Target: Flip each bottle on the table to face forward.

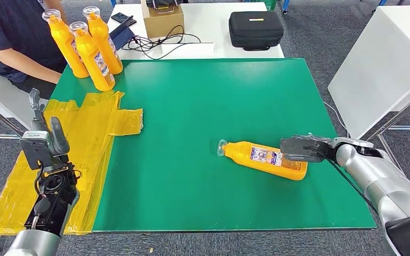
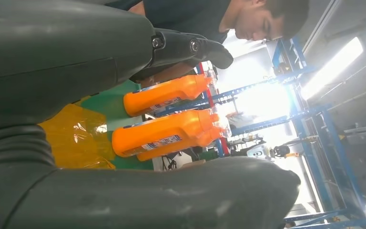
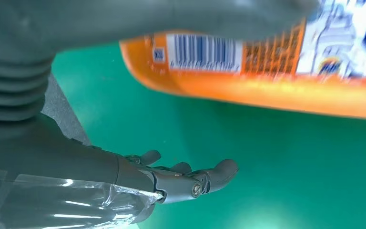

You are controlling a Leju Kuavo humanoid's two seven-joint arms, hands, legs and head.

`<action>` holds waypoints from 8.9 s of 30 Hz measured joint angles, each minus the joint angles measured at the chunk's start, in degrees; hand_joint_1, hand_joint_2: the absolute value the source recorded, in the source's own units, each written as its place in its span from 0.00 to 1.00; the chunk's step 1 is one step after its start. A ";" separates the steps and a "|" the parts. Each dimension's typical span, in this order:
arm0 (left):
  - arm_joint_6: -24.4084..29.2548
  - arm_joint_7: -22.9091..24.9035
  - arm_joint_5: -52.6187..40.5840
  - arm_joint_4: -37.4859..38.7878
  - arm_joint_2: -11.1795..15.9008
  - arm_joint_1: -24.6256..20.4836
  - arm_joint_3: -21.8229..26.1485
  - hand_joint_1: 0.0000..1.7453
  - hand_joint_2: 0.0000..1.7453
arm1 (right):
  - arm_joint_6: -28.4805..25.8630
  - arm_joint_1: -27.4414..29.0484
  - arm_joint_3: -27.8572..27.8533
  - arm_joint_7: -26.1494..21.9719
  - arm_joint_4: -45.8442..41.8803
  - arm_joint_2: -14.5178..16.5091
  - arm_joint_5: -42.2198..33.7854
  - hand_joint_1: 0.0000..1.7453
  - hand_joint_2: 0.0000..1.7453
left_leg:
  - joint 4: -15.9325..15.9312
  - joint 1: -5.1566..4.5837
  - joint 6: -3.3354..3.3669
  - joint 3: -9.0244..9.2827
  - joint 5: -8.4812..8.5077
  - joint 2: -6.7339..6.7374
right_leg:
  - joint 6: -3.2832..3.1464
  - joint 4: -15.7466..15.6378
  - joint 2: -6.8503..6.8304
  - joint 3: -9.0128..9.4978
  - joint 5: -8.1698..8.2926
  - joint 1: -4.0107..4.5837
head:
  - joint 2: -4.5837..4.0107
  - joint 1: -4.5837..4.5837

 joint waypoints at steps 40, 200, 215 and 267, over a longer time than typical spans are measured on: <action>0.48 0.00 0.13 0.08 -0.68 -1.07 -1.07 0.00 0.00 | 0.63 -6.71 1.13 1.82 1.87 12.85 -3.24 0.00 1.00 | -0.01 0.01 -0.03 0.03 0.03 0.03 | -0.02 0.03 0.03 0.00 0.01 0.02 | 0.00 0.00; -46.21 24.02 41.48 17.53 -18.41 -13.62 -8.64 0.00 1.00 | -41.08 0.29 5.77 17.36 0.29 40.45 -14.26 1.00 1.00 | 0.02 0.02 -0.08 -0.14 0.06 0.09 | -0.16 0.06 0.03 -0.21 0.10 0.04 | 0.00 0.02; -46.09 24.53 42.32 17.55 -18.52 -13.02 -9.43 0.00 1.00 | -41.34 -0.62 9.19 17.68 -2.23 39.85 -14.92 1.00 1.00 | 0.02 0.02 -0.08 -0.14 0.07 0.10 | -0.16 0.06 0.03 -0.21 0.10 0.04 | 0.00 0.01; -27.60 10.46 24.49 4.80 -14.64 -5.92 -6.15 1.00 1.00 | -41.76 -4.20 3.98 7.42 -0.65 37.79 -9.62 0.00 0.00 | 0.01 0.03 -0.09 -0.15 0.07 0.13 | -0.16 0.07 0.05 -0.21 0.11 0.07 | 0.00 0.01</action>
